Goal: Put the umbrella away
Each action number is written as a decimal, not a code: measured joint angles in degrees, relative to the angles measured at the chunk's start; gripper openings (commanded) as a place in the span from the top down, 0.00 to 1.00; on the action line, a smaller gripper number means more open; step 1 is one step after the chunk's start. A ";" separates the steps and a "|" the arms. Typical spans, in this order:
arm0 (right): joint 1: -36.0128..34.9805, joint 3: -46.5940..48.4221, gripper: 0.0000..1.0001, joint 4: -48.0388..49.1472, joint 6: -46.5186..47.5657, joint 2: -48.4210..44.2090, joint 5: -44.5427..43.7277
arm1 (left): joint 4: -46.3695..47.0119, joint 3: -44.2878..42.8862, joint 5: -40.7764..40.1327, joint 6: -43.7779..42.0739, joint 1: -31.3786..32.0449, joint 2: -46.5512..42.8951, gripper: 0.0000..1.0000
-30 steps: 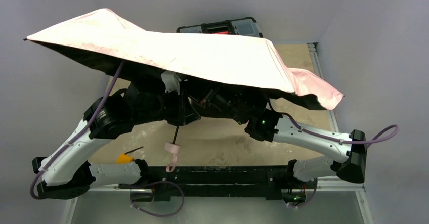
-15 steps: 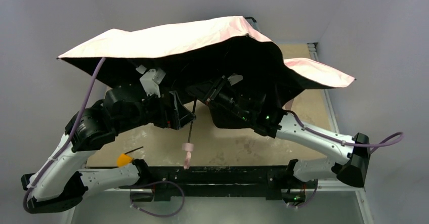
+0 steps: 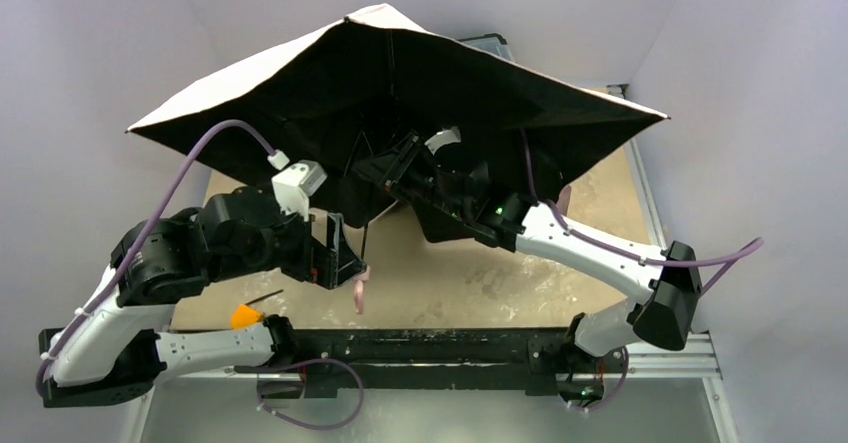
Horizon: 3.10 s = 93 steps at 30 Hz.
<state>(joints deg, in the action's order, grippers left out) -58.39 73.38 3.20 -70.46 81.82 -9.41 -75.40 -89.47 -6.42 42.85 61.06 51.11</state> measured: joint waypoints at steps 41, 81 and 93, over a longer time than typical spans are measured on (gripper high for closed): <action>0.83 5.44 1.00 -3.41 0.48 5.97 -0.90 | -9.70 2.91 -16.59 7.56 10.29 10.03 1.00; 2.86 -14.84 0.01 8.70 -1.99 2.38 12.11 | 24.00 24.24 -11.76 -12.02 -15.08 6.73 1.00; 4.63 -18.08 0.01 11.76 -3.32 0.68 8.68 | 34.77 30.67 -9.84 -7.89 -15.02 6.23 1.00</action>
<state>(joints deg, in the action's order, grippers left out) -53.76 55.31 14.96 -73.78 82.50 -0.73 -40.62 -58.81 -16.25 34.96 46.04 57.34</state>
